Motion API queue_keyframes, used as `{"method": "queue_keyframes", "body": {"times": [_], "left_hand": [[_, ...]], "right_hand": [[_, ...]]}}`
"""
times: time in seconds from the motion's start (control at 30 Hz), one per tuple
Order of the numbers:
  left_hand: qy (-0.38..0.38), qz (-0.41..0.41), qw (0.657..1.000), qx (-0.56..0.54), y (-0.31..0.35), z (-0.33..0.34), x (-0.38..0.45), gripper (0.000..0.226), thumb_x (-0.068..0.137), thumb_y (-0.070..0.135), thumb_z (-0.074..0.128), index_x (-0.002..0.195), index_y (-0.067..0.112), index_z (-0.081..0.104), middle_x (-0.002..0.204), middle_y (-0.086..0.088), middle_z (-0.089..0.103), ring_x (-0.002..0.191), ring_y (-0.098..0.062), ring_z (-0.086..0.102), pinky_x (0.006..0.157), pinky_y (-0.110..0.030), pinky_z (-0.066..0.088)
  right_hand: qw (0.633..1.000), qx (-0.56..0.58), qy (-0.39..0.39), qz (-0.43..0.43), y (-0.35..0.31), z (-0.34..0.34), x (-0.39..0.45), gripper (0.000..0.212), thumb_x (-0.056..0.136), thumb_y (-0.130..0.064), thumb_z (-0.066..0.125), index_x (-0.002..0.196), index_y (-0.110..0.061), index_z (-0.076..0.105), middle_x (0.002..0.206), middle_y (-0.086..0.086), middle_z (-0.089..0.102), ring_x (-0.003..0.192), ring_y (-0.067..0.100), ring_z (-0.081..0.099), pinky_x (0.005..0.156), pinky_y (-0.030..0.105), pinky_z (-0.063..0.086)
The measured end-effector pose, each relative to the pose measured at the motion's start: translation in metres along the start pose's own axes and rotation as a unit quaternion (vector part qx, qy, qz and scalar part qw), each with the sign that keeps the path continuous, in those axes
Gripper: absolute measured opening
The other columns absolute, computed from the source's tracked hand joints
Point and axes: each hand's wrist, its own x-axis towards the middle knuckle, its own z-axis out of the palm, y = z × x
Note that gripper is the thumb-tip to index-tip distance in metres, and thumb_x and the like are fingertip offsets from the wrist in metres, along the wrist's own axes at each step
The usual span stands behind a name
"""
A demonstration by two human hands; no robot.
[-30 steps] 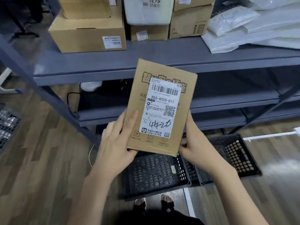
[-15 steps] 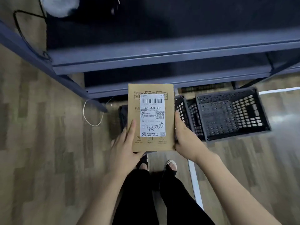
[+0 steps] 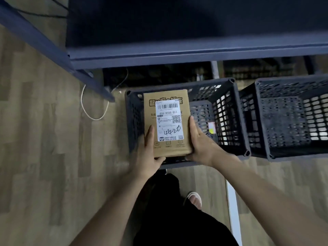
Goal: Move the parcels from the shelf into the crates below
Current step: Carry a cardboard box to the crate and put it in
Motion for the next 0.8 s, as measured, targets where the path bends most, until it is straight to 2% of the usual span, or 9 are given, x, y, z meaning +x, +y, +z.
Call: {"method": "queue_keyframes", "body": {"times": [0.13, 0.23, 0.4, 0.57, 0.73, 0.8], "left_hand": [[-0.052, 0.01, 0.999, -0.014, -0.021, 0.05, 0.054, 0.107, 0.081, 0.047, 0.066, 0.148, 0.03, -0.015, 0.151, -0.005, 0.014, 0.137, -0.023, 0.026, 0.108, -0.036, 0.03], [-0.077, 0.011, 0.997, -0.024, -0.038, 0.079, 0.088, 0.105, 0.083, 0.044, 0.066, 0.148, 0.029, -0.015, 0.153, -0.006, 0.013, 0.138, -0.023, 0.026, 0.109, -0.039, 0.029], [-0.09, -0.011, 0.996, -0.026, -0.061, 0.121, 0.127, 0.106, 0.081, 0.033, 0.071, 0.15, 0.021, -0.008, 0.154, -0.007, 0.016, 0.139, -0.023, 0.025, 0.111, -0.037, 0.025], [-0.087, -0.065, 0.994, -0.021, -0.077, 0.15, 0.151, 0.107, 0.08, 0.024, 0.073, 0.15, 0.021, -0.008, 0.145, -0.013, 0.026, 0.129, -0.026, 0.037, 0.104, -0.037, 0.034], [-0.07, -0.118, 0.99, 0.008, -0.099, 0.168, 0.172, 0.112, 0.081, 0.02, 0.074, 0.149, 0.025, -0.015, 0.14, -0.015, 0.028, 0.119, -0.028, 0.045, 0.092, -0.037, 0.042], [-0.067, -0.139, 0.988, 0.009, -0.103, 0.172, 0.176, 0.114, 0.079, 0.021, 0.075, 0.149, 0.025, -0.014, 0.139, -0.015, 0.027, 0.118, -0.029, 0.045, 0.092, -0.038, 0.042]], "right_hand": [[1.0, -0.011, 0.018, -0.008, 0.04, 0.038, 0.065, 0.123, 0.078, -0.017, 0.073, 0.143, -0.014, -0.031, 0.158, 0.004, -0.005, 0.138, 0.03, 0.028, 0.107, 0.037, 0.033], [1.0, -0.025, 0.015, -0.009, 0.062, 0.064, 0.109, 0.123, 0.078, -0.018, 0.074, 0.144, -0.011, -0.03, 0.156, 0.01, 0.0, 0.135, 0.033, 0.03, 0.105, 0.039, 0.033], [0.999, -0.038, -0.016, 0.004, 0.086, 0.102, 0.171, 0.123, 0.08, -0.018, 0.073, 0.142, -0.012, -0.033, 0.158, 0.015, -0.006, 0.139, 0.035, 0.026, 0.108, 0.042, 0.033], [0.998, -0.057, -0.034, 0.011, 0.09, 0.129, 0.21, 0.118, 0.082, -0.015, 0.071, 0.144, -0.012, -0.03, 0.157, 0.018, -0.006, 0.141, 0.036, 0.023, 0.11, 0.042, 0.029], [0.992, -0.123, -0.013, -0.01, 0.089, 0.146, 0.239, 0.106, 0.086, -0.007, 0.063, 0.145, -0.009, -0.025, 0.156, 0.02, 0.005, 0.135, 0.039, 0.033, 0.105, 0.047, 0.036], [0.988, -0.152, -0.017, -0.019, 0.087, 0.149, 0.249, 0.104, 0.088, -0.008, 0.062, 0.145, -0.007, -0.025, 0.155, 0.021, 0.007, 0.135, 0.039, 0.032, 0.106, 0.048, 0.036]]}}
